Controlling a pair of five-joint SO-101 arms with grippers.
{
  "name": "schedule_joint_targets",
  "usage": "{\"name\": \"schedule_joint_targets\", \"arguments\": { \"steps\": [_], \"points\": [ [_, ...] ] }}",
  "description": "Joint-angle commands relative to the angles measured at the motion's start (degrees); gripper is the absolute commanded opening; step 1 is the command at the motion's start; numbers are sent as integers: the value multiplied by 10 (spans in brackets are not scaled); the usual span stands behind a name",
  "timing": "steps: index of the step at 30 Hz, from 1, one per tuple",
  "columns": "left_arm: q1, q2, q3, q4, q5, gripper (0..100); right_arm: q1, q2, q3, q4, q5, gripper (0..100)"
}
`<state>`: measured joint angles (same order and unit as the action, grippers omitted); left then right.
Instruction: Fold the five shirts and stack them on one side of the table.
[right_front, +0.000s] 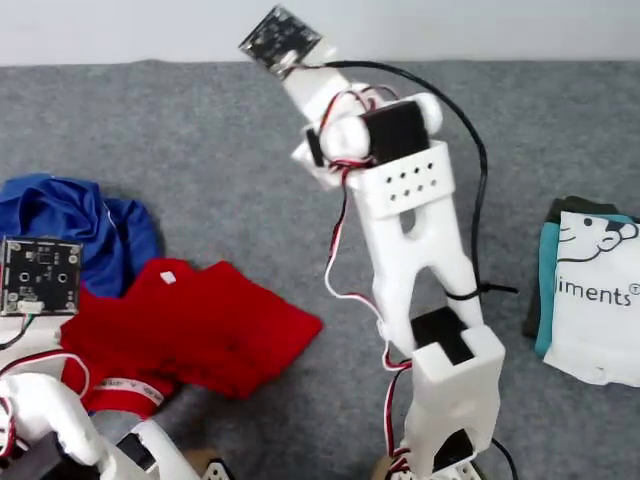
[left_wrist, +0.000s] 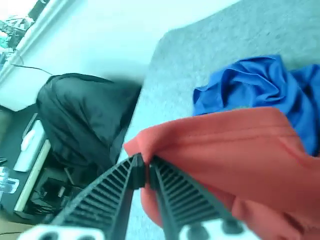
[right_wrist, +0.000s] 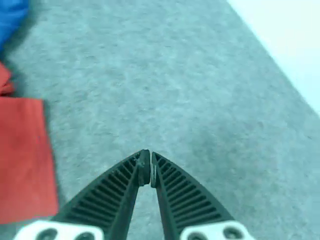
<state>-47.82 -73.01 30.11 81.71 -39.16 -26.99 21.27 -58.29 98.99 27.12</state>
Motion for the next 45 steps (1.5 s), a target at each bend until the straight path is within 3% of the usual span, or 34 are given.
{"name": "schedule_joint_targets", "arguments": {
  "steps": [1,4,10,19,35,45],
  "points": [
    [4,2,-19,47,4,4,-37,11,-24,23,-18,11],
    [-6,-2,-19,92,3,5,-68,71,-24,37,-49,41],
    [-38,2,-12,140,3,5,-128,168,-26,36,-130,215],
    [-40,-3,22,175,4,5,-208,262,-27,9,-142,217],
    [-40,-4,22,186,5,5,-215,336,-27,-102,-138,216],
    [-40,-4,23,186,5,5,-233,385,-27,-118,-137,214]
  ]
}}
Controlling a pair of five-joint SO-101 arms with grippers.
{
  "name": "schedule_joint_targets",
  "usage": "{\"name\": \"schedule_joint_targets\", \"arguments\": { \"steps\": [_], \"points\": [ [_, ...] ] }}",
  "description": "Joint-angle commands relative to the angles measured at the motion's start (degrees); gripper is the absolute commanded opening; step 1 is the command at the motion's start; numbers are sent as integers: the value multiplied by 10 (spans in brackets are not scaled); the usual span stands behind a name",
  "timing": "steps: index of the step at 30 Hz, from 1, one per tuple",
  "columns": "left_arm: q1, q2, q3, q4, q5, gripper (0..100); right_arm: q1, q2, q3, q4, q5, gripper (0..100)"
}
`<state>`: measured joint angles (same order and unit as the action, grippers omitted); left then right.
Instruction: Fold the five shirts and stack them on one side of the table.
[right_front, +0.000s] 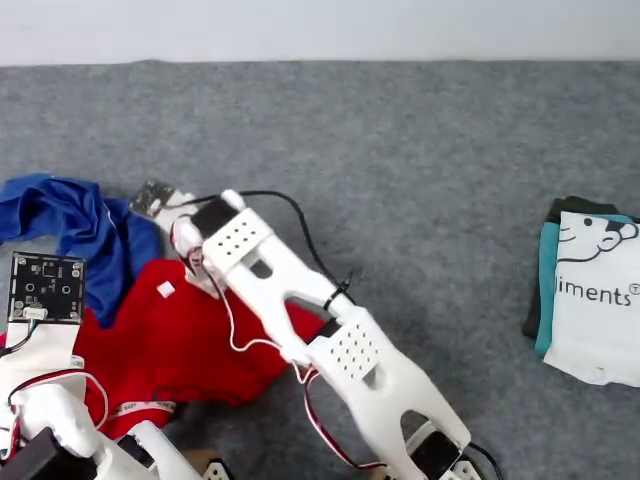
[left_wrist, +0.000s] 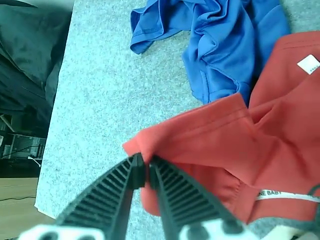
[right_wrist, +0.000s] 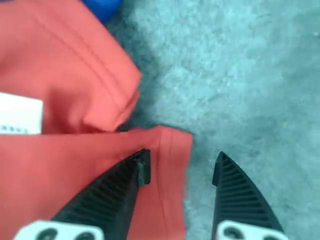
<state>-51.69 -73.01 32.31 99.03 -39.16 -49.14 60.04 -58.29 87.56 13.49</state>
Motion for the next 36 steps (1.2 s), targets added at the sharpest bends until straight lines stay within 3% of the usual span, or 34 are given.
{"name": "schedule_joint_targets", "arguments": {
  "steps": [1,5,8,11,18,24,30,36],
  "points": [
    [-2,-4,5,13,5,5,-15,5,-27,-4,-1,213],
    [-2,-4,24,13,5,5,-15,18,-28,-4,4,114],
    [-2,-4,25,13,5,5,-14,19,-34,4,69,10],
    [-1,-4,26,13,5,5,-4,10,-58,39,113,10],
    [-1,-4,22,10,5,5,40,-31,-231,145,119,11],
    [-1,-4,21,-2,5,6,103,-92,-310,153,129,11],
    [2,1,-28,-66,6,6,153,-185,-312,153,130,11],
    [4,3,-67,-207,49,6,186,-277,-315,153,130,10]
  ]
}}
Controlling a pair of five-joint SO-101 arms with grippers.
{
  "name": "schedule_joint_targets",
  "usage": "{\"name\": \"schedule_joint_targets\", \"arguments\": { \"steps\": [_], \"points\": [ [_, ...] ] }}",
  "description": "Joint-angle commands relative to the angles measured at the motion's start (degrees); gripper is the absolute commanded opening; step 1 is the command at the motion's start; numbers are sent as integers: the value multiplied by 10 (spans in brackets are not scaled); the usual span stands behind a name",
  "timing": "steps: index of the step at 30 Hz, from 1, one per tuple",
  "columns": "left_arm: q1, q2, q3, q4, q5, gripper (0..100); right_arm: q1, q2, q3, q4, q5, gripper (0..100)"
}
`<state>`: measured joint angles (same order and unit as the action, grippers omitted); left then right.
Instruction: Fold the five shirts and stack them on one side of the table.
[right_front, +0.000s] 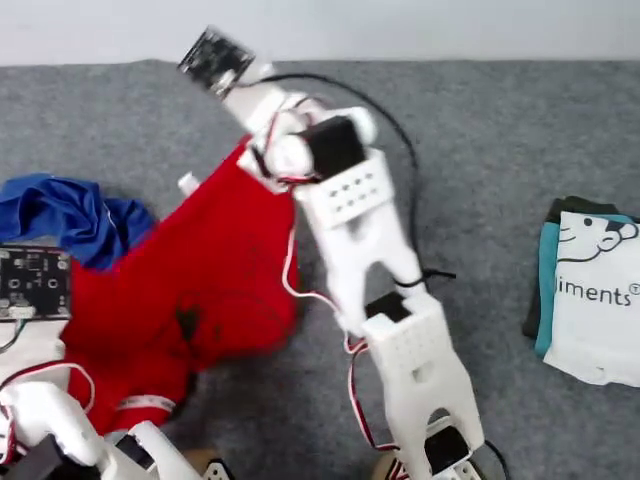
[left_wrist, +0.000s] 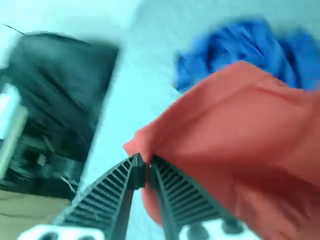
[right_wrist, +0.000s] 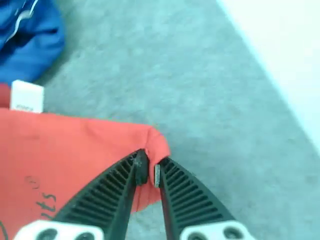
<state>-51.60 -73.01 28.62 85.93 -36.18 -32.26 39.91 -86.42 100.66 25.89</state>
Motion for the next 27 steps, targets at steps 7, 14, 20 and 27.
{"name": "schedule_joint_targets", "arguments": {
  "steps": [7,14,20,27],
  "points": [
    [93,4,-71,-206,22,6,15,-190,-33,18,41,10],
    [127,32,-97,-262,21,6,40,-293,-33,14,43,10],
    [151,142,-234,-255,22,6,43,-374,-31,14,102,10],
    [220,272,-446,-177,53,6,87,-429,-31,-17,154,10]
  ]
}}
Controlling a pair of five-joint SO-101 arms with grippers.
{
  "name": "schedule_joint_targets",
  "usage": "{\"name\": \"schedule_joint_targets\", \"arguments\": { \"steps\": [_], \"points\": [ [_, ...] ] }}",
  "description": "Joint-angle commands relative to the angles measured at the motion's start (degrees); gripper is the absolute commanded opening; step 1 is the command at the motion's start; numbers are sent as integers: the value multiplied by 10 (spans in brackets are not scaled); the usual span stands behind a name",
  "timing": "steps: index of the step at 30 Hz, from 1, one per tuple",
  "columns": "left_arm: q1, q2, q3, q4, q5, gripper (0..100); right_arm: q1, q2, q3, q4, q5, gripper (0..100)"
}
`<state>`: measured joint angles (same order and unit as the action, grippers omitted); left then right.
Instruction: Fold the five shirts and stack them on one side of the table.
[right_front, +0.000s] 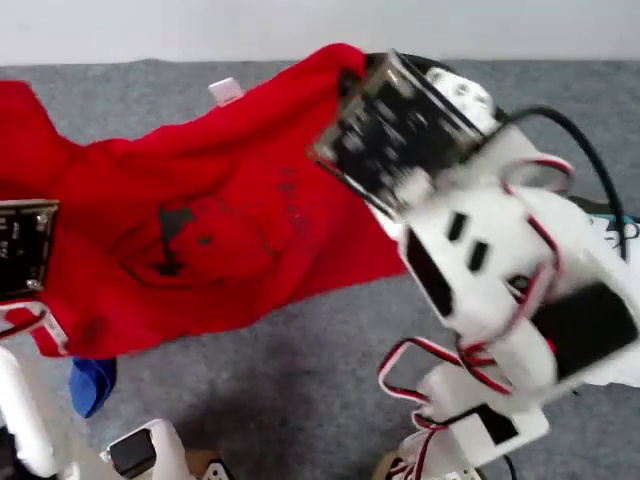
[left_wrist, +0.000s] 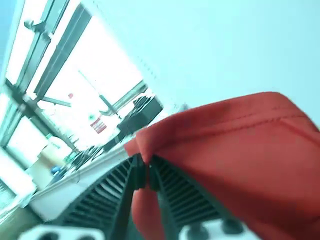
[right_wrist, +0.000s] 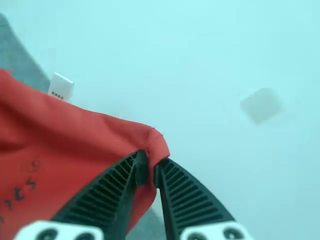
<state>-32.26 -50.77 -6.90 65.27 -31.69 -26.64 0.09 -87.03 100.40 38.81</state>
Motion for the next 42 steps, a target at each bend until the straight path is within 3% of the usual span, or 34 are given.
{"name": "schedule_joint_targets", "arguments": {
  "steps": [1,13,21,27,30,34,42],
  "points": [
    [34,67,-119,41,8,6,45,-35,-25,-29,36,10],
    [69,227,-414,72,5,6,104,-94,-24,-166,166,10],
    [69,239,-523,70,-28,6,172,-145,-24,-153,181,10],
    [69,241,-576,69,-48,6,214,-170,-24,-31,181,10],
    [69,245,-572,66,-58,6,225,-169,-23,29,177,10],
    [74,265,-513,67,-59,6,225,-159,13,25,149,10],
    [177,297,-296,66,-91,6,220,-148,300,20,90,10]
  ]
}}
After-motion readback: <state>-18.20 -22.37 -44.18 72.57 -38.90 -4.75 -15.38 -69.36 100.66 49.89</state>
